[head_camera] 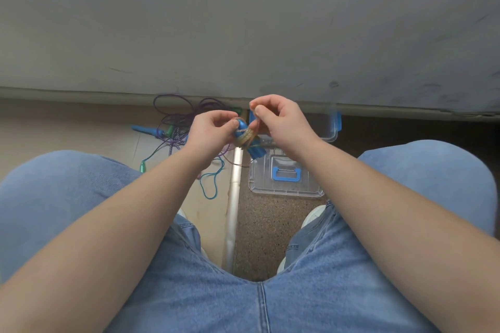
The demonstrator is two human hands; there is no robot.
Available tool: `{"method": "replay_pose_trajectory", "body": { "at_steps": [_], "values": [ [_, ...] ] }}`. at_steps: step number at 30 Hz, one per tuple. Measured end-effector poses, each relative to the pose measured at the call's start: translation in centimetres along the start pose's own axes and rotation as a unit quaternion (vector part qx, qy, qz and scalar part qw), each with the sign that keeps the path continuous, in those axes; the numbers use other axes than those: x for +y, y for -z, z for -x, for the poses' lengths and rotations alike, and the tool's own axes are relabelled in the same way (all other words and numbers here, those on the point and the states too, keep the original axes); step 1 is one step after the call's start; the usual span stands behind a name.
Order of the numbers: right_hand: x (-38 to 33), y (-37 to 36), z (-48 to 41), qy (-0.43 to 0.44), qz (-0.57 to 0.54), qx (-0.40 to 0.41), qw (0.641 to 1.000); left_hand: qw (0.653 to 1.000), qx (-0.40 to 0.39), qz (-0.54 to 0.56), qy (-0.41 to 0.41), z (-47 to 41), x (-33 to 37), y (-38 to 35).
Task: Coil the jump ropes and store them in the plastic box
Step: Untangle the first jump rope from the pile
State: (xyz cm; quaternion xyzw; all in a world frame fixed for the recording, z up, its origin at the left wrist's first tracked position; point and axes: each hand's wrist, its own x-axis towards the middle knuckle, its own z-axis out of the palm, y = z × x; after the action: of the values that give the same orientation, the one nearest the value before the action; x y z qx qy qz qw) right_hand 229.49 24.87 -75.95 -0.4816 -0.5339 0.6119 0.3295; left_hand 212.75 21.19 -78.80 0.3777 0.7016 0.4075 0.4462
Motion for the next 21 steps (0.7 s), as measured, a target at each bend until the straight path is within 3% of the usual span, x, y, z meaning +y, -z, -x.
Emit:
{"method": "replay_pose_trajectory", "body": {
  "at_steps": [4,8,12,15,19,21],
  "values": [
    [-0.2,-0.8,0.4,-0.023,-0.051,-0.032,0.998,0.990,-0.005,-0.118,-0.072,0.2,0.0,0.1],
    [-0.1,-0.5,-0.7,-0.024,-0.029,0.067,0.997,0.982,-0.022,-0.138,-0.125,0.8,0.5,-0.6],
    [0.3,-0.5,-1.1,-0.025,0.011,0.094,0.995,0.981,-0.028,-0.140,-0.128,0.7,0.4,-0.6],
    [0.1,-0.5,-1.4,-0.044,0.005,0.079,0.996,0.982,-0.024,-0.138,-0.126,0.6,0.5,-0.4],
    [-0.7,-0.5,-1.4,-0.064,-0.109,0.016,0.992,0.986,-0.007,-0.125,-0.107,0.2,0.7,0.2],
    [-1.1,-0.4,-1.3,-0.036,-0.077,0.004,0.996,0.989,0.014,-0.118,-0.088,-0.1,0.6,0.3]
  ]
}}
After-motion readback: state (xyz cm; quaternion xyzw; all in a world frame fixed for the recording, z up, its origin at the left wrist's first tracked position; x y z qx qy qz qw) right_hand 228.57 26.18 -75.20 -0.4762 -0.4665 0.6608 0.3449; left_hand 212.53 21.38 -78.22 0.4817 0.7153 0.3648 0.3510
